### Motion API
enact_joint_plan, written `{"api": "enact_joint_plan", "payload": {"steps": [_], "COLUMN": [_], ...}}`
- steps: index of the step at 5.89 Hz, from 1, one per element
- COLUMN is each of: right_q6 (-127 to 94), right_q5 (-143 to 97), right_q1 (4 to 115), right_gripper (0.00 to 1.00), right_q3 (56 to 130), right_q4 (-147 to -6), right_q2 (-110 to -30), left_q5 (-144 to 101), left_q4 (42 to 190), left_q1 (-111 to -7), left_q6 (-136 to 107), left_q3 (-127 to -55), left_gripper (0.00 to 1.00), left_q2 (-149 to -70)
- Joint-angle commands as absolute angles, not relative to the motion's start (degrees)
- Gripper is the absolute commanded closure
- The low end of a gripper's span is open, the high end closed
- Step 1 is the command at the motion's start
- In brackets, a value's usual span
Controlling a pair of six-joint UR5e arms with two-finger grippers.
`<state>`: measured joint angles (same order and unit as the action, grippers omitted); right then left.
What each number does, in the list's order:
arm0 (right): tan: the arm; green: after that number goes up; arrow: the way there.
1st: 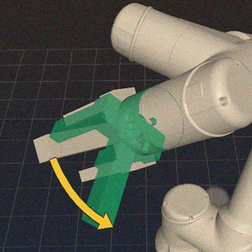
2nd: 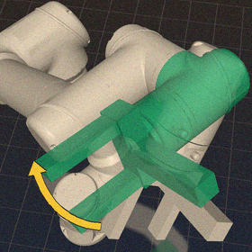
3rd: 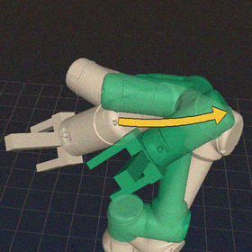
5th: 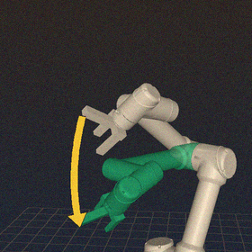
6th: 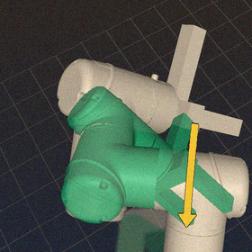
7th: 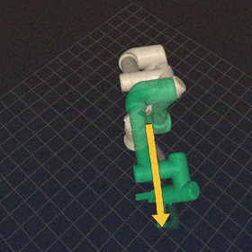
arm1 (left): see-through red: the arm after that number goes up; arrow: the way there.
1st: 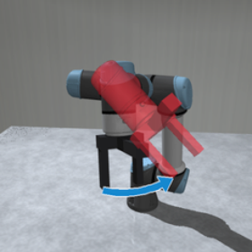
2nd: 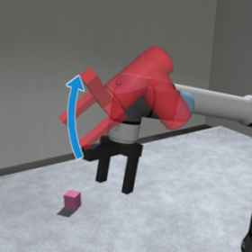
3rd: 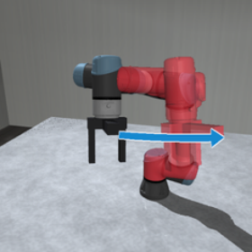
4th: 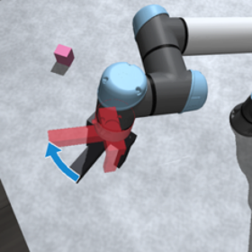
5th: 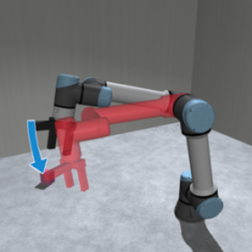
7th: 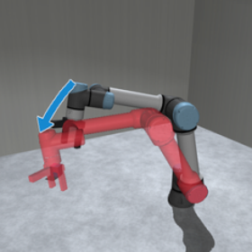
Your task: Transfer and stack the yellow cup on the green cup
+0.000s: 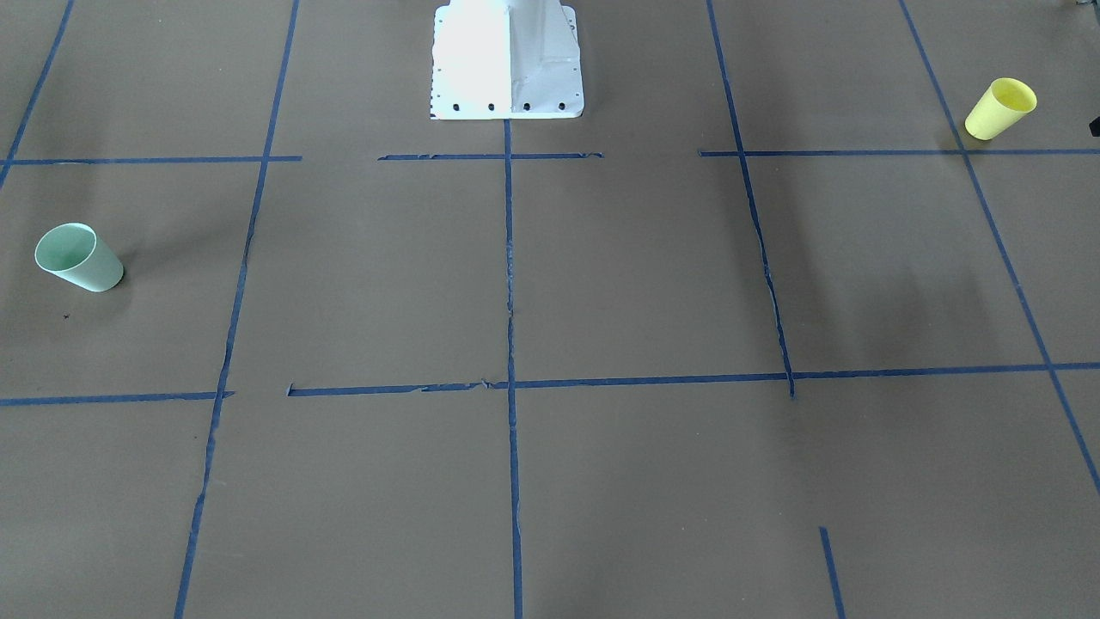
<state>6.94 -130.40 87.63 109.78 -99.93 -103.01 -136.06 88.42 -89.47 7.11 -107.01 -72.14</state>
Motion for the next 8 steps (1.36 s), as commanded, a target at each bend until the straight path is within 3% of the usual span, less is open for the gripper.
{"api": "enact_joint_plan", "payload": {"steps": [1,5,8], "right_q6": [6.9,6.9,6.9], "right_q5": [-130.4,-130.3,-131.6], "right_q1": [87.6,87.6,87.6], "right_gripper": [0.0,0.0,0.0], "right_q3": [109.9,110.2,110.6], "right_q4": [-99.8,-99.6,-99.6], "right_q2": [-103.0,-102.7,-102.8], "left_q5": [-135.8,-136.5,-135.6], "left_q4": [88.8,91.2,108.8], "left_q1": [-89.5,-89.7,-87.7], "left_q6": [7.3,6.9,-11.6], "left_q3": [-107.6,-108.5,-110.7], "left_gripper": [0.0,0.0,0.0], "left_q2": [-71.8,-77.9,-74.1]}}
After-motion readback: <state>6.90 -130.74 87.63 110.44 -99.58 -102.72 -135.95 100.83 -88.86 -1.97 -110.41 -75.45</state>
